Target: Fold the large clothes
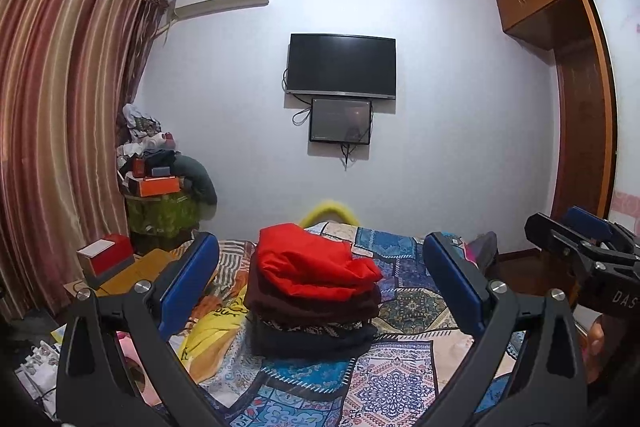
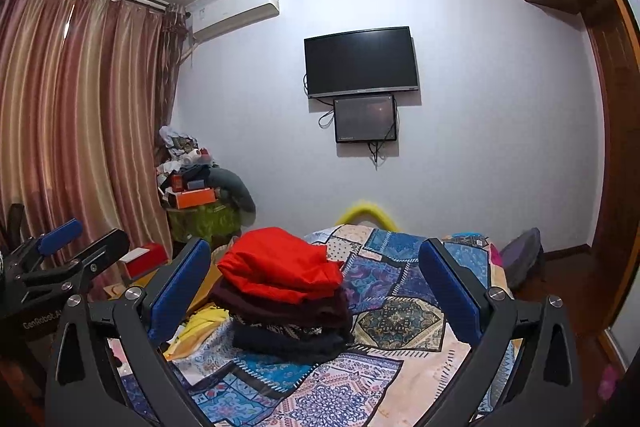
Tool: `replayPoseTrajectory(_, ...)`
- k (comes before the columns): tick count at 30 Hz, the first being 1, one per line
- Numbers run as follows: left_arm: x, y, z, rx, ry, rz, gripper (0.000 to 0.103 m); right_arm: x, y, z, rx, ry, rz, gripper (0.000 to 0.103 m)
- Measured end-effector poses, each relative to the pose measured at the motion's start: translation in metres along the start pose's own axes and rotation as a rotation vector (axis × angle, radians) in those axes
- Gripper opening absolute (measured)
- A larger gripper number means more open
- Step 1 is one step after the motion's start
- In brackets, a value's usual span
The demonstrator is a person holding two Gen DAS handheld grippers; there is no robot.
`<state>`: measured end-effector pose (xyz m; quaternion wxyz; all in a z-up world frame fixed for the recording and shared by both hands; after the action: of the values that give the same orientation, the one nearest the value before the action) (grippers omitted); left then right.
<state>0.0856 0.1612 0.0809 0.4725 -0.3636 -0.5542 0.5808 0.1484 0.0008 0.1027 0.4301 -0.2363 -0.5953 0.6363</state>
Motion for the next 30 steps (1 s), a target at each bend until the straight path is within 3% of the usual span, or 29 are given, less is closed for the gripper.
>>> replayPoseTrajectory(30,-0.023,0.012,-0.016,0.053,0.082,-0.013,0.102,-0.02,0.011,-0.013,0.062,0.044,-0.034,0.103)
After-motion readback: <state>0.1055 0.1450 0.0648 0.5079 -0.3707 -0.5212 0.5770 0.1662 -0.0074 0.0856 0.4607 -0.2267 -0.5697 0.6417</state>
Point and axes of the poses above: each gripper's, at about its wrist camera, not at the fingertips, and z roughly against the way its jaws point, x to its left, y to its underside, the point moved 10 cm from there along -z, roughly the way its jaws point, and after that the axes turned 10 degrees about -z, right-handed, at the moved point
